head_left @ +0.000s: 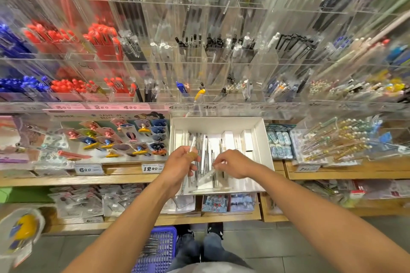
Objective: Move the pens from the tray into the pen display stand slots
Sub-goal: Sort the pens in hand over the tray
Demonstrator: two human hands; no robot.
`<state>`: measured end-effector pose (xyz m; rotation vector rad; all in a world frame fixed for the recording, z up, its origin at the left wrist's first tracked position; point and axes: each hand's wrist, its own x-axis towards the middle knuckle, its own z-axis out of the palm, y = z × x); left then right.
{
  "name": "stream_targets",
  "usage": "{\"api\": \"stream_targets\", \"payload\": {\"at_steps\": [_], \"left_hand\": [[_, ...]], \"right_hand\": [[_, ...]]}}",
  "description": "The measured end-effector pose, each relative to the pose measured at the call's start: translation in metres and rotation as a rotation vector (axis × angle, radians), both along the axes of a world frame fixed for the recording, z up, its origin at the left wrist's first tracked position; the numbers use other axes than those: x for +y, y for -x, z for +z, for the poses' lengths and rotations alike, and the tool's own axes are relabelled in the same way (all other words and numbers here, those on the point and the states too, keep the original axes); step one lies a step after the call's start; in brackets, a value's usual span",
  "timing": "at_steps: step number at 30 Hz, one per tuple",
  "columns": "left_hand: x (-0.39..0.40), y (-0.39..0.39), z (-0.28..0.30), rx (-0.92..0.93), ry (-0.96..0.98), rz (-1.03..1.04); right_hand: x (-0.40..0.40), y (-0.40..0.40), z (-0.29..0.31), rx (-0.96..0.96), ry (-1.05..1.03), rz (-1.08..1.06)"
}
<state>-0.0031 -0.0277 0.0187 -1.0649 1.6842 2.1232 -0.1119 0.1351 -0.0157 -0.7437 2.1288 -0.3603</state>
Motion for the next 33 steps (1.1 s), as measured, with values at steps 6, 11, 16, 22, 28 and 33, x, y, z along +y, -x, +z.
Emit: {"api": "stream_targets", "payload": {"at_steps": [6,11,16,22,28,33], "left_hand": [[-0.002,0.013,0.01,0.141,0.054,-0.124],[-0.001,0.016,0.011,0.176,0.069,-0.307],[-0.001,0.009,0.007,0.149,0.06,-0.24],[-0.013,-0.003,-0.003,0.002,-0.071,0.033],[-0.02,-0.01,-0.002,0.014,-0.117,0.105],[-0.018,-0.01,-0.004,0.013,-0.096,0.1]], "right_hand": [[0.0,0.019,0.05,-0.18,0.355,-0.225],[-0.011,0.022,0.059,-0.432,0.586,-0.403],[-0.016,0.012,0.03,-0.502,0.56,-0.58],[0.005,-0.004,-0.034,-0.138,-0.249,0.159],[0.003,-0.014,-0.043,-0.113,-0.316,0.373],[0.001,0.004,-0.007,-0.077,-0.06,0.127]]}}
